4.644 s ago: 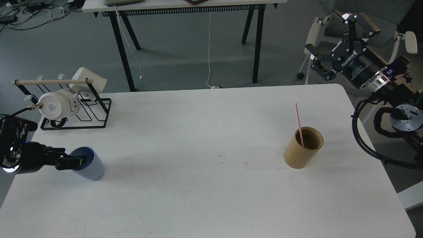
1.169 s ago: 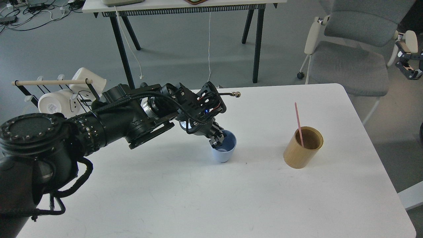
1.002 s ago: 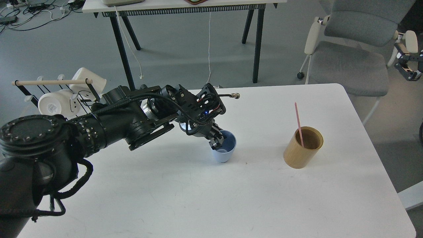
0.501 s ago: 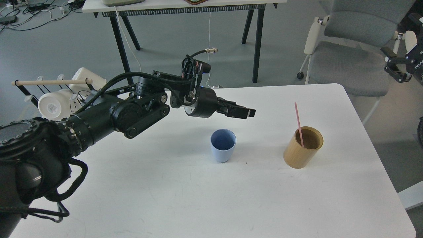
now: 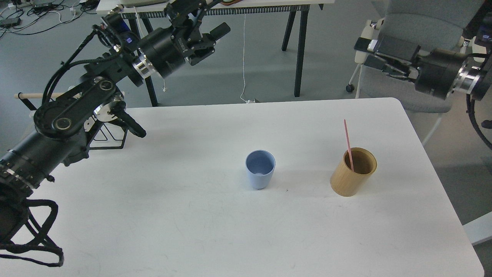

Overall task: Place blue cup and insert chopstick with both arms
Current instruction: 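Withdraw the left arm and reach the right gripper to the pink straw, then grasp the pink straw in the tan cup with the right gripper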

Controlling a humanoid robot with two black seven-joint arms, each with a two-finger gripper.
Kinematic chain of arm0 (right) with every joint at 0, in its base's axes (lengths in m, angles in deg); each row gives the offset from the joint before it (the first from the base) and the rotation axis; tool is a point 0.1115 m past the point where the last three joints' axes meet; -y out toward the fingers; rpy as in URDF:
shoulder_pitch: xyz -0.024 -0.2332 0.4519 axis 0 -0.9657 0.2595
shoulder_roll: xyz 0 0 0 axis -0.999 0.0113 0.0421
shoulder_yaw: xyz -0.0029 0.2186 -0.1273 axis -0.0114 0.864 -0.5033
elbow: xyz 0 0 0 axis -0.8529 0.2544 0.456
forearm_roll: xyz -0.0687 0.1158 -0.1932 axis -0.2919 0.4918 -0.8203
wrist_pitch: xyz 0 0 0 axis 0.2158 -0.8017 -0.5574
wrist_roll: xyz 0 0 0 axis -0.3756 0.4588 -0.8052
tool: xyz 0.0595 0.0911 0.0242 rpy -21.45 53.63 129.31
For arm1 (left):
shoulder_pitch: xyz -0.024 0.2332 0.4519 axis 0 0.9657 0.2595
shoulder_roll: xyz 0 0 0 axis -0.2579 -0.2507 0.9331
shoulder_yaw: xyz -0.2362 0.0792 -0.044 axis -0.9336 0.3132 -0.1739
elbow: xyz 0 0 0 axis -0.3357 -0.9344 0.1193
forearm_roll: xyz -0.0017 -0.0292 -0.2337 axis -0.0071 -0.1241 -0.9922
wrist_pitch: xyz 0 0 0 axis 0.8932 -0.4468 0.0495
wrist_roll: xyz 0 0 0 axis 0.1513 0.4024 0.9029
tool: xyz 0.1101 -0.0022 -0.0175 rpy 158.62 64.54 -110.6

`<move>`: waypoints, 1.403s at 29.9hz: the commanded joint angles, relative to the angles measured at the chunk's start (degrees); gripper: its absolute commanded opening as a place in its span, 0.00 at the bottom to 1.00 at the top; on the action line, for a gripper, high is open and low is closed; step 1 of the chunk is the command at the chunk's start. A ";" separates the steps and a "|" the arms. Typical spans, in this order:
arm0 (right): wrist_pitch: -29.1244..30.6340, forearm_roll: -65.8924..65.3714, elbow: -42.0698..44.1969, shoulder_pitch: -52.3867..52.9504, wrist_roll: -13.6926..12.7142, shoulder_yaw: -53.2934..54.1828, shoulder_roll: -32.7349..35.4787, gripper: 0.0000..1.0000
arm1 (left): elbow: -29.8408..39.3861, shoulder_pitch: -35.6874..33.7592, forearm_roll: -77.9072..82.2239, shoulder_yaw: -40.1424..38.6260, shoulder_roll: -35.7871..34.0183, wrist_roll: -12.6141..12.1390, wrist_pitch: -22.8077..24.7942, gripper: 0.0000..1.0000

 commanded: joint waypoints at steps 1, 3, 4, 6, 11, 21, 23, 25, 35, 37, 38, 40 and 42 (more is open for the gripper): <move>-0.02 -12.44 -5.46 -1.74 1.87 -2.68 3.19 0.99 | 2.22 4.32 -3.67 -2.54 -3.59 0.00 0.02 0.99; -0.02 -17.20 -5.47 -2.71 1.87 -5.05 4.34 0.99 | 3.98 6.52 -3.84 -2.98 -5.00 0.00 0.02 0.99; -0.68 -18.70 -5.21 -3.32 1.87 -6.20 4.43 0.99 | 4.94 7.58 -3.84 -3.24 -5.53 0.00 0.02 0.99; -6.46 -20.03 -4.68 -5.25 1.87 -7.96 4.43 0.99 | 6.79 9.95 -3.84 -4.03 -6.24 0.00 0.02 0.99; -18.25 -20.12 -1.96 -10.88 1.87 -8.84 2.94 0.99 | 8.03 13.56 -3.84 -6.49 -6.41 0.00 0.02 0.99; -20.20 -20.65 6.74 -12.64 1.87 -8.84 -6.20 0.98 | 8.03 14.35 -3.84 -6.41 -5.89 0.00 0.02 0.99; -20.20 -20.65 7.71 -12.64 1.87 -8.84 -7.43 0.98 | 8.03 14.70 -3.84 -6.41 -5.80 0.00 0.02 0.99; -20.20 -20.65 7.89 -12.64 1.87 -8.84 -7.79 0.97 | 7.94 14.79 -3.84 -6.41 -5.80 0.00 0.02 0.99; -20.11 -21.26 10.44 -12.64 1.87 -9.20 -8.93 0.73 | 7.68 15.67 -3.84 -6.32 -5.36 0.00 0.02 0.99; -19.76 -23.01 10.79 -12.38 1.87 -9.20 -9.02 0.72 | 7.68 15.67 -3.84 -6.41 -5.36 0.00 0.02 0.99; -19.58 -23.89 10.79 -12.29 1.87 -9.20 -9.02 0.72 | 7.68 15.67 -3.84 -6.41 -5.36 0.00 0.02 0.99; -19.41 -25.04 10.79 -12.20 1.87 -9.20 -9.02 0.72 | 7.68 15.67 -3.84 -6.41 -5.36 0.00 0.02 0.99; -19.32 -25.48 10.88 -12.11 1.87 -9.20 -8.93 0.72 | 7.59 15.67 -3.84 -6.41 -5.36 0.00 0.02 0.99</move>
